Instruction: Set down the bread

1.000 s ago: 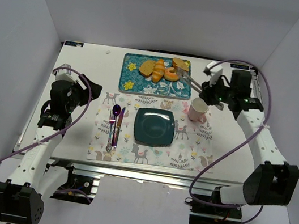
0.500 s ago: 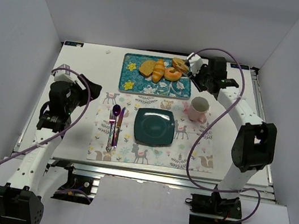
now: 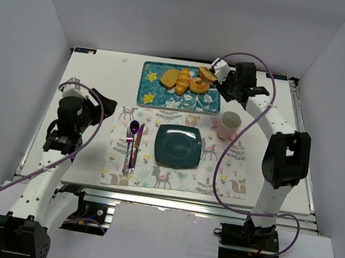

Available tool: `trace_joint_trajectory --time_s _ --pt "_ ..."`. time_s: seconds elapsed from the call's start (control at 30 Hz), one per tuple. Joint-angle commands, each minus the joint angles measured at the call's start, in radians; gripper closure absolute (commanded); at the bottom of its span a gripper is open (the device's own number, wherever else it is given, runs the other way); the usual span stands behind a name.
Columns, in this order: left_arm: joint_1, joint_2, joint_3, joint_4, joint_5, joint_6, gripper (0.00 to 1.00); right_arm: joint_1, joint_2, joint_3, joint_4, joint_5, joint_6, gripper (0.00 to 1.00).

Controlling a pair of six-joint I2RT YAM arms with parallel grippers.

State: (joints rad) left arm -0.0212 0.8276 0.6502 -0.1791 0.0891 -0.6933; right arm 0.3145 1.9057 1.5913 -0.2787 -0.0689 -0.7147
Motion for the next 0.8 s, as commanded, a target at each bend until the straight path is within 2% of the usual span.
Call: trace_joint_trajectory --time_s 0.0,0.6,0.7,0.77 --pt "0.000 -0.005 0.002 0.018 -0.009 -0.005 0.16 0.001 0.021 0.061 0.058 0.006 -0.008 0.56" --pt "0.000 0.024 0.006 0.032 -0.008 -0.003 0.15 0.003 0.128 0.117 0.067 0.044 -0.034 0.57" --pt "-0.002 0.030 0.014 0.029 -0.005 0.003 0.15 0.003 0.133 0.127 0.067 0.044 -0.035 0.62" --pt "0.000 0.033 0.017 0.029 -0.008 0.005 0.15 0.003 0.124 0.127 0.065 0.038 -0.032 0.71"
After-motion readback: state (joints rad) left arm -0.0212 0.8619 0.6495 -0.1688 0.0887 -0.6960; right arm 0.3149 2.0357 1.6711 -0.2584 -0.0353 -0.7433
